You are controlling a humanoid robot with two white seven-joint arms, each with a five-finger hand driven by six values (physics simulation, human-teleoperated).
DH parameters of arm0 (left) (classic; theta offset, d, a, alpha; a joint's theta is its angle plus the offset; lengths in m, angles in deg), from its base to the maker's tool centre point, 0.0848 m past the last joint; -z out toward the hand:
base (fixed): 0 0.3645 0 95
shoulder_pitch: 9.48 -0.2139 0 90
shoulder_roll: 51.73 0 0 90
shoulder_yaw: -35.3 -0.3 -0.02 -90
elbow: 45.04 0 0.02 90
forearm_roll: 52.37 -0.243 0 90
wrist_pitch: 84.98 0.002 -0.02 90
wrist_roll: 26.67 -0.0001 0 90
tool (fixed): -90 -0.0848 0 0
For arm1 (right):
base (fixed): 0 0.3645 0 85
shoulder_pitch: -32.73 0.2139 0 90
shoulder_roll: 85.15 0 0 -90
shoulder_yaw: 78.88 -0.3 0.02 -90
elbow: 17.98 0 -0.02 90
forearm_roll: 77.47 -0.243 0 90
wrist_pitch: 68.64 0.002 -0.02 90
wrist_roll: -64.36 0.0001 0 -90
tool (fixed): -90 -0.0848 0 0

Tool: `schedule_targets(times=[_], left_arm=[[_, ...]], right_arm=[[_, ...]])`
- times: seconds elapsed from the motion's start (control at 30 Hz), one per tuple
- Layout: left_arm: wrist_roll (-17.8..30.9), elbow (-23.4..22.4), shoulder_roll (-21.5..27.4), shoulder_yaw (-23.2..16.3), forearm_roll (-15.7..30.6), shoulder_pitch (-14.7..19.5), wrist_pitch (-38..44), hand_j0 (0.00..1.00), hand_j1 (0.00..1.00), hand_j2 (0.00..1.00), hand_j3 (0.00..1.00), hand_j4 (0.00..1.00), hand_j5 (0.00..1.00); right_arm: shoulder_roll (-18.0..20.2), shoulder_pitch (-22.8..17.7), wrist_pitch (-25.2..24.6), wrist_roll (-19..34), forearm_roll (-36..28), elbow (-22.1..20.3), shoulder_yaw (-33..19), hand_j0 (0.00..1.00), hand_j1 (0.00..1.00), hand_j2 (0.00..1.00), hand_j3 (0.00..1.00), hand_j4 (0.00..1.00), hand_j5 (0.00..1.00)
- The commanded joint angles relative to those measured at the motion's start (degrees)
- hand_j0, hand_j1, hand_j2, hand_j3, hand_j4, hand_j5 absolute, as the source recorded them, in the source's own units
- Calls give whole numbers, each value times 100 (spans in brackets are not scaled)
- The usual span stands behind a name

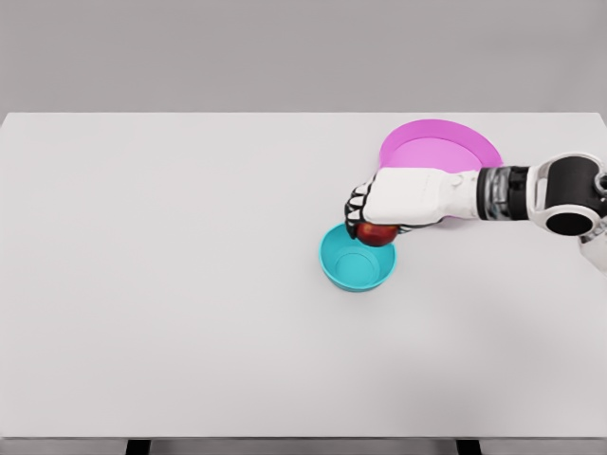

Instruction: Put the apple from the pink plate into the blue bowl with your right arm

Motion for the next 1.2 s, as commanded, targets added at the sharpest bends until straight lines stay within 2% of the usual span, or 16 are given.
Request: schedule_targets(times=[0.0, 0.27, 0.33, 0.37, 0.4, 0.67, 0.73, 0.83, 0.93, 1.03, 1.1, 1.17], left_arm=[[1, 0, 0, 0, -1, 0, 0, 100, 100, 100, 100, 100, 100], [1, 0, 0, 0, -1, 0, 0, 100, 100, 100, 100, 100, 100], [1, 0, 0, 0, -1, 0, 0, 100, 100, 100, 100, 100, 100], [1, 0, 0, 0, -1, 0, 0, 100, 100, 100, 100, 100, 100], [1, 0, 0, 0, -1, 0, 0, 100, 100, 100, 100, 100, 100], [1, 0, 0, 0, -1, 0, 0, 100, 100, 100, 100, 100, 100], [1, 0, 0, 0, -1, 0, 0, 100, 100, 100, 100, 100, 100], [1, 0, 0, 0, -1, 0, 0, 100, 100, 100, 100, 100, 100], [1, 0, 0, 0, -1, 0, 0, 100, 100, 100, 100, 100, 100], [1, 0, 0, 0, -1, 0, 0, 100, 100, 100, 100, 100, 100], [1, 0, 0, 0, -1, 0, 0, 100, 100, 100, 100, 100, 100], [1, 0, 0, 0, -1, 0, 0, 100, 100, 100, 100, 100, 100]], right_arm=[[-43, 0, -15, -4, -29, -59, 19, 45, 45, 45, 45, 45, 45], [-263, -88, -15, 5, 50, 134, 142, 46, 46, 46, 46, 46, 46], [-263, -88, -15, -3, 50, 151, 160, 51, 51, 51, 51, 51, 51], [-263, -79, -15, -4, 50, 151, 160, 92, 92, 92, 92, 92, 92], [-263, -79, -15, -4, 50, 143, 160, 100, 100, 100, 100, 100, 100], [-184, 35, -15, -4, 15, 151, 29, 100, 100, 100, 100, 100, 100], [-140, 9, -15, -4, -20, 143, -525, 100, 100, 100, 100, 100, 100], [159, -149, -15, -4, -46, 160, -1360, 100, 100, 100, 100, 100, 100], [256, -545, -15, -4, -73, 204, -1958, 100, 100, 100, 100, 100, 100], [256, -598, -15, -4, -90, 871, -2081, 100, 100, 100, 100, 100, 100], [256, -659, -15, -4, -90, 1408, -2344, 100, 100, 100, 100, 100, 100], [229, -1001, -15, 31, -82, 1619, -2775, 100, 100, 100, 100, 100, 100]])
